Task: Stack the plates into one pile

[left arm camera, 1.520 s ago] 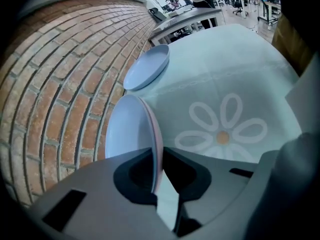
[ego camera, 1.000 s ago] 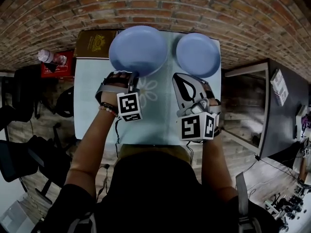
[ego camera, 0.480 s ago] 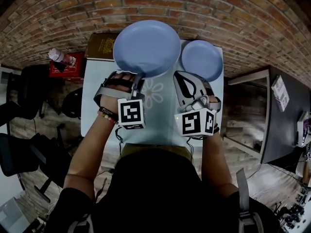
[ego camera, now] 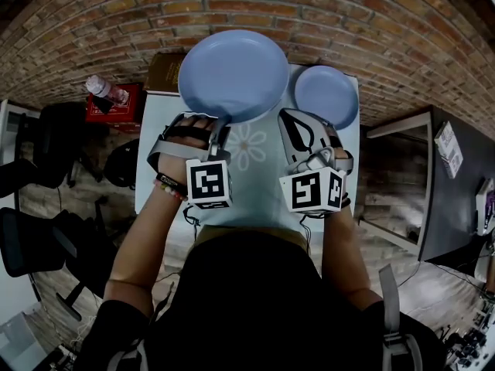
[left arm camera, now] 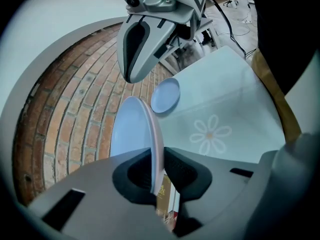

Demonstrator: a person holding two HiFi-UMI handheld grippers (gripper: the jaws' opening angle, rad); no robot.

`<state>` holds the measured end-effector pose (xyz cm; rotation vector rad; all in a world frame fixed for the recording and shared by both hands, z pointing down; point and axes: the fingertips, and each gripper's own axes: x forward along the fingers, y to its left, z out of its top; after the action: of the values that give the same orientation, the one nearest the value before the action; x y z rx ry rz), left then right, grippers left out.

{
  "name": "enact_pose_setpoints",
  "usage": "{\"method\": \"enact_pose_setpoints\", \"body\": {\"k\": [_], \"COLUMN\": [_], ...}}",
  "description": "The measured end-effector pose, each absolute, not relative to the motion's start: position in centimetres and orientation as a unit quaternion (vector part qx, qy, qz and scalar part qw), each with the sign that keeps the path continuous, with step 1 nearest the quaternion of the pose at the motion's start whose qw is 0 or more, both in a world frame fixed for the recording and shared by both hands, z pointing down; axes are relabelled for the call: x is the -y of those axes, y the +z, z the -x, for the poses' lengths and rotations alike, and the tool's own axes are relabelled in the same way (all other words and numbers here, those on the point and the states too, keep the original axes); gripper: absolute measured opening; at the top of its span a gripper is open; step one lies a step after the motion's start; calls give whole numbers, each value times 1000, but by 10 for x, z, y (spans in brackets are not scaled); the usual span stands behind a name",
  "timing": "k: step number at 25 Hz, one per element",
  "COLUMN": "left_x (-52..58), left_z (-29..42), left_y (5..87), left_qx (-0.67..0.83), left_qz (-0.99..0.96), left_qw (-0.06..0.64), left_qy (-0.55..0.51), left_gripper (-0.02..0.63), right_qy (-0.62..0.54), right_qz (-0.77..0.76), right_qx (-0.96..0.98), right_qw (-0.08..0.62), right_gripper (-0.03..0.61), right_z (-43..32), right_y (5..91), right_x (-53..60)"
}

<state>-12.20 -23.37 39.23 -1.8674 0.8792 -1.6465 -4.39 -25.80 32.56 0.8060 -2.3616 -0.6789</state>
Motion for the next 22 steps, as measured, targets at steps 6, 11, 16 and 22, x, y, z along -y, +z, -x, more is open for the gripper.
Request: {"method": "enact_pose_setpoints", "body": {"k": [6,11,16,22], "left_x": [238,245,253,262], "left_z": [110,85,48,-2], "left_y": [392,396,403,414], "left_qx": [-313,-296,-274,-246], "left_qz": [688,698,707,719], "left_qw": [260,270,284,297], "left_qy": [-600,-594,-587,-578], "left_gripper": [60,61,63,66], "right_qy": [-251,-244,-233,-221], "right_qz": [-307,-327,-347,-373], "right_qx": [875,868,860,850], "right_qw": [277,283,291,300], "right_gripper": [35,35,35,35], "right_z": [35,12,-26,-74], "right_y": [325,326,331,335], "right_x": [257,262,268,273]}}
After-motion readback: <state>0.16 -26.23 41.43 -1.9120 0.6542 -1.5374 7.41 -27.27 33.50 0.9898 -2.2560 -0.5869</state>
